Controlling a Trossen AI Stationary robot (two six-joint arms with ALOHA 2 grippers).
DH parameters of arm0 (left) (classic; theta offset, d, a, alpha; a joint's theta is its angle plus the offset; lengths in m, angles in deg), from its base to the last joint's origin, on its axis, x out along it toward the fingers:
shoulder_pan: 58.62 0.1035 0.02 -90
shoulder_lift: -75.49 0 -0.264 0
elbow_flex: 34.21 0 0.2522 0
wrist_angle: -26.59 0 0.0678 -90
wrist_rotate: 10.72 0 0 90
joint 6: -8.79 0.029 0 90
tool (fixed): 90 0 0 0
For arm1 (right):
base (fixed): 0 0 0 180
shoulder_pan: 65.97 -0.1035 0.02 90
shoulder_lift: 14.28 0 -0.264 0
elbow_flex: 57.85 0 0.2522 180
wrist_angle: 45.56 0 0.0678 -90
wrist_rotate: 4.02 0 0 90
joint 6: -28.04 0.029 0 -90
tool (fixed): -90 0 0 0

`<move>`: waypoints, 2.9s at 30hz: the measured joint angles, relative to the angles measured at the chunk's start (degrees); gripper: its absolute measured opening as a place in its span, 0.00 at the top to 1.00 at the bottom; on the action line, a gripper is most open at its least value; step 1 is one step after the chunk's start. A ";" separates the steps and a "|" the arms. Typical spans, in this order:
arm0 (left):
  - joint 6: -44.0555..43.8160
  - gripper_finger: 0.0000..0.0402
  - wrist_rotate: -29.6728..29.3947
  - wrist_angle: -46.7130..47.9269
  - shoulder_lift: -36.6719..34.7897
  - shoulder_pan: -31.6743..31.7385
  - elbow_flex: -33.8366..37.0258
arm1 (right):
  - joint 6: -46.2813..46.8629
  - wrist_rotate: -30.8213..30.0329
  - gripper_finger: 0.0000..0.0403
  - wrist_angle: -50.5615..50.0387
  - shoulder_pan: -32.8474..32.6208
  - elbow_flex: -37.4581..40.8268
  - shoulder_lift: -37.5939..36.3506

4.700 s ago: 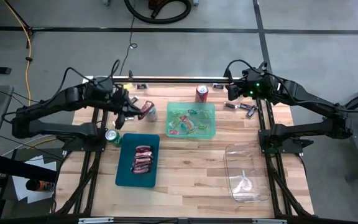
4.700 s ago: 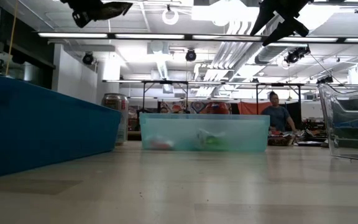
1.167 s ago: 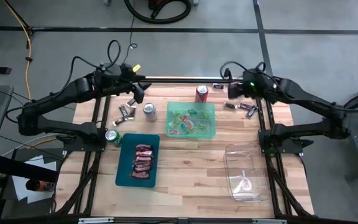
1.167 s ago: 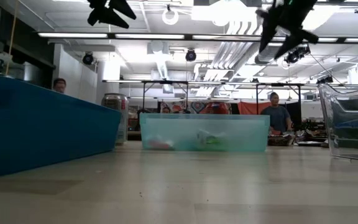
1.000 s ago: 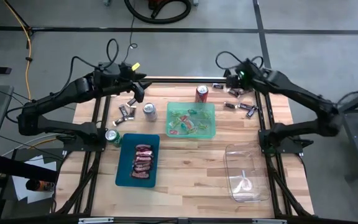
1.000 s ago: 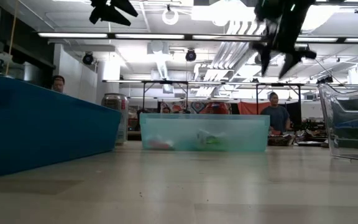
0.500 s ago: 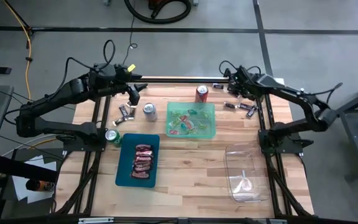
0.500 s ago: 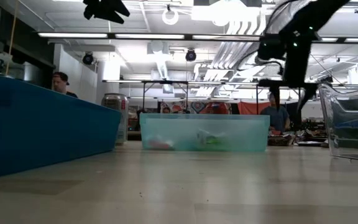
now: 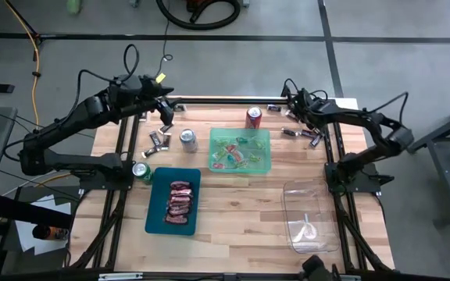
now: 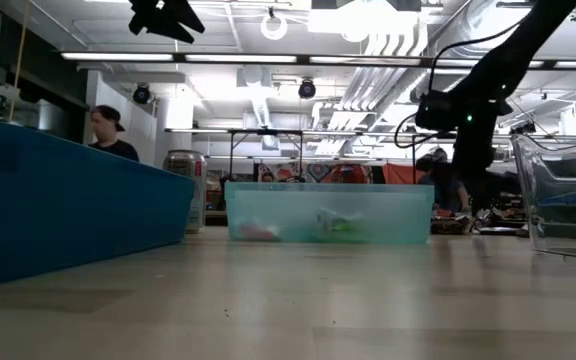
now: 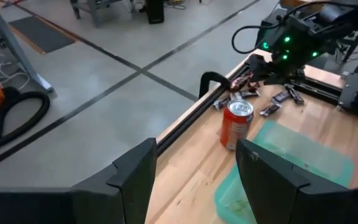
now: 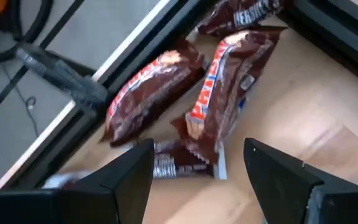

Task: Organize candy in baskets
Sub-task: Put the brown red chocolate into the blue bin

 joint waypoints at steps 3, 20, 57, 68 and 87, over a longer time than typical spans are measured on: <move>-1.51 0.49 0.00 0.05 -0.01 0.06 0.00 | 1.14 0.66 0.40 -0.63 1.03 -0.42 2.61; -6.38 0.49 -0.04 2.51 0.00 0.06 0.00 | 0.53 -1.77 0.93 0.56 2.62 -1.12 5.74; -10.05 0.49 27.18 -48.75 22.29 -11.04 -0.04 | -72.56 20.54 1.00 31.01 -41.84 -13.55 -22.08; -10.02 0.49 21.71 -54.93 23.06 -14.19 -0.04 | -78.32 25.40 1.00 26.26 -43.00 -22.20 -14.38; -8.51 0.56 20.55 -54.16 22.93 -13.51 -0.04 | -80.29 21.95 1.00 25.65 -43.22 -23.22 -13.42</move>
